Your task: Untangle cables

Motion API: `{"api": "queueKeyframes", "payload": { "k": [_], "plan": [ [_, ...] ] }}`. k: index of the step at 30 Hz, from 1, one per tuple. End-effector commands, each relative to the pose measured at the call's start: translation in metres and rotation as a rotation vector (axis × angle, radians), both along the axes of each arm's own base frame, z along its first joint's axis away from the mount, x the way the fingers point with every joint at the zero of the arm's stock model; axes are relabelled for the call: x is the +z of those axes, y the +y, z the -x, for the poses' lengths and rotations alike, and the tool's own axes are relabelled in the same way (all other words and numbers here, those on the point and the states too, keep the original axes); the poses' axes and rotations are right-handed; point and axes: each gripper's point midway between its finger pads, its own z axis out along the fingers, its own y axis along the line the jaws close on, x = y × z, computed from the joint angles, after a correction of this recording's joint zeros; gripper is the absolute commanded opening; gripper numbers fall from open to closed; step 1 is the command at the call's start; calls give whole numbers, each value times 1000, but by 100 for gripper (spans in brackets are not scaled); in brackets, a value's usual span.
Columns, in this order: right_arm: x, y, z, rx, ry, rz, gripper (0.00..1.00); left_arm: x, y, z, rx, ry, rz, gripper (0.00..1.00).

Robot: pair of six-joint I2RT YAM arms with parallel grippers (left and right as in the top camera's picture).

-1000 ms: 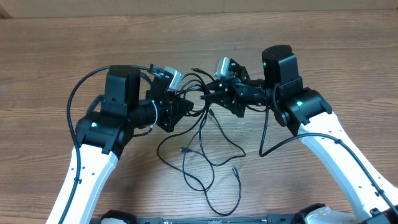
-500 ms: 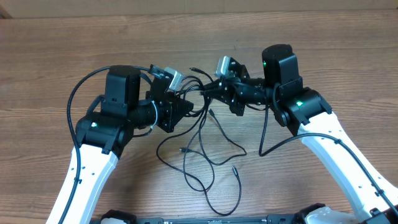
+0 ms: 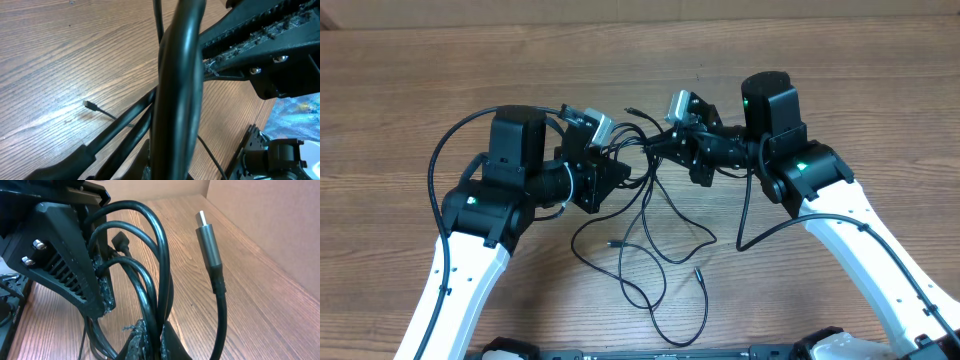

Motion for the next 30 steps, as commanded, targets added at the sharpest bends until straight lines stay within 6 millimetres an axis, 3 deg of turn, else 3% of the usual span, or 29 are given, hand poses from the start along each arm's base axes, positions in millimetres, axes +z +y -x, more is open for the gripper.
{"api": "queueKeyframes", "payload": {
  "k": [1,8,30],
  "plan": [
    [-6,1,3,7,20,11,4,8,-1,-2,10,-14,3,4],
    [-17,-2,10,6,86,39,4,-13,29,-18,279,102,-88,4],
    [-46,-14,38,7,289,125,4,-17,37,-22,368,147,-92,4]
  ]
}}
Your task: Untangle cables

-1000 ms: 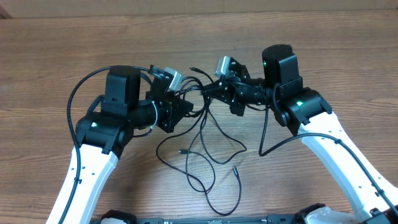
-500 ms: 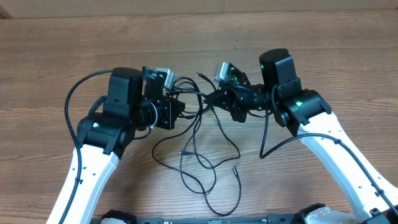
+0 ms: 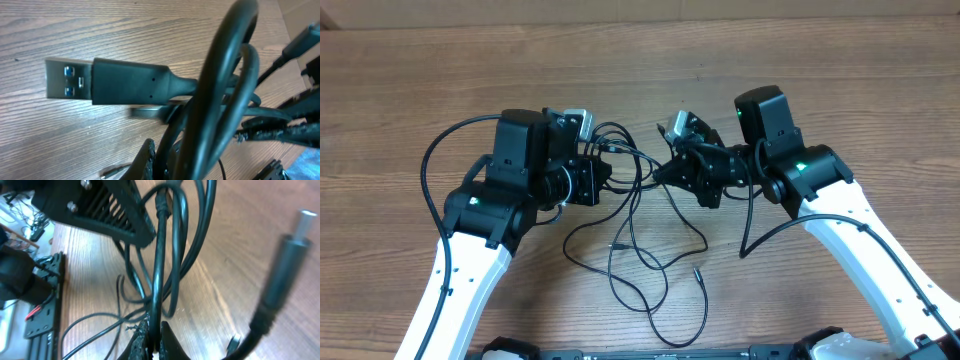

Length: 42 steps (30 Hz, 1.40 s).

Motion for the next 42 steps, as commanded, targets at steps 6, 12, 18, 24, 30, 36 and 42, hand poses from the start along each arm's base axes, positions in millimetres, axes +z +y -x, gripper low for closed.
{"api": "queueKeyframes", "payload": {
  "k": [6,12,18,24,30,36,42],
  "plan": [
    [-11,-4,11,3,77,32,4,9,6,-8,69,-9,6,4],
    [-16,-7,18,3,118,49,4,8,6,-8,69,-8,6,4],
    [-20,-9,24,4,158,65,4,8,6,-8,69,-7,5,4],
    [-23,-11,29,4,184,78,4,8,6,-7,69,-6,5,4],
    [-22,-10,26,3,170,72,4,8,6,-7,69,-5,5,4],
    [-19,-9,23,3,148,62,68,8,7,-7,66,-8,3,4],
    [-16,-6,17,3,114,47,100,8,6,-8,66,-8,3,4]
  ]
}}
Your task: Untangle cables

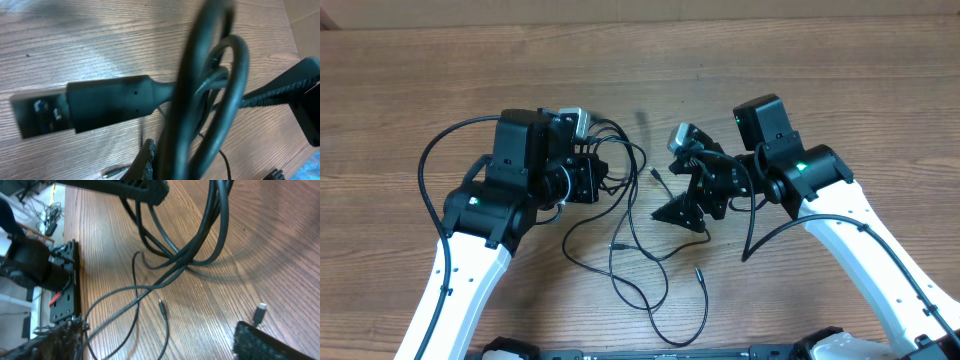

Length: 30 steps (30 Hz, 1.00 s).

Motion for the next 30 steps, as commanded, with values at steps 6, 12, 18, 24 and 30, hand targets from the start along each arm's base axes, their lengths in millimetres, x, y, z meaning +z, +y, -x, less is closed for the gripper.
{"api": "queueKeyframes", "payload": {
  "k": [6,12,18,24,30],
  "plan": [
    [3,4,-4,10,-30,-22,100,10,1,-4,14,-23,10,4],
    [16,11,-20,12,-136,-65,89,10,0,-3,-14,-37,1,4],
    [29,16,-35,4,-240,-100,80,13,-6,0,-80,-59,7,4],
    [37,18,-42,2,-292,-119,74,13,-9,2,-105,-68,9,4],
    [33,15,-52,-34,-316,-86,66,22,-20,6,-182,-99,56,4]
  ]
}}
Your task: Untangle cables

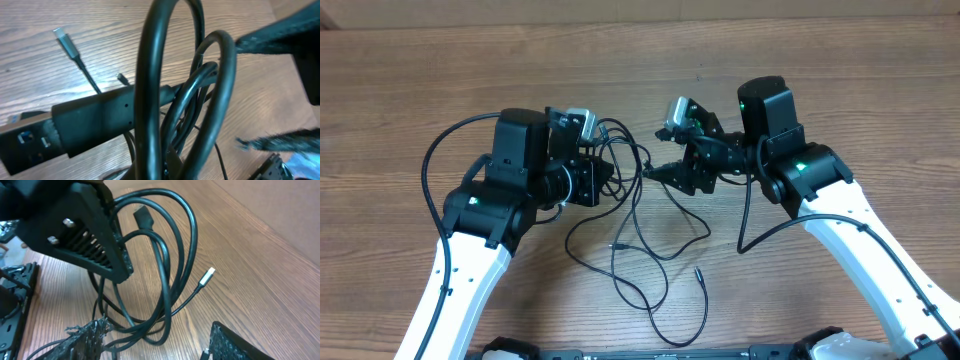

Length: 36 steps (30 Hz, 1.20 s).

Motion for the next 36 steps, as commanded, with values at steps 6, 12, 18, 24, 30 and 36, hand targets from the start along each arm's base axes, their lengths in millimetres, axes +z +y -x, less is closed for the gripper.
{"api": "queueKeyframes", "payload": {
  "k": [6,12,18,24,30,36],
  "plan": [
    [-15,1,-9,-18,19,25,49,16,-9,1,-68,-46,44,4],
    [-21,6,-8,8,44,9,38,16,-9,1,-68,-46,43,4],
    [-14,10,-5,42,33,-25,20,16,-9,1,-67,-50,44,4],
    [-15,9,-4,42,42,-22,4,16,-9,0,-65,-50,41,4],
    [-23,7,2,41,94,-2,4,14,-6,-1,-49,-49,24,4],
    [-35,1,13,37,176,33,4,13,-5,-2,-44,-50,19,4]
  ]
}}
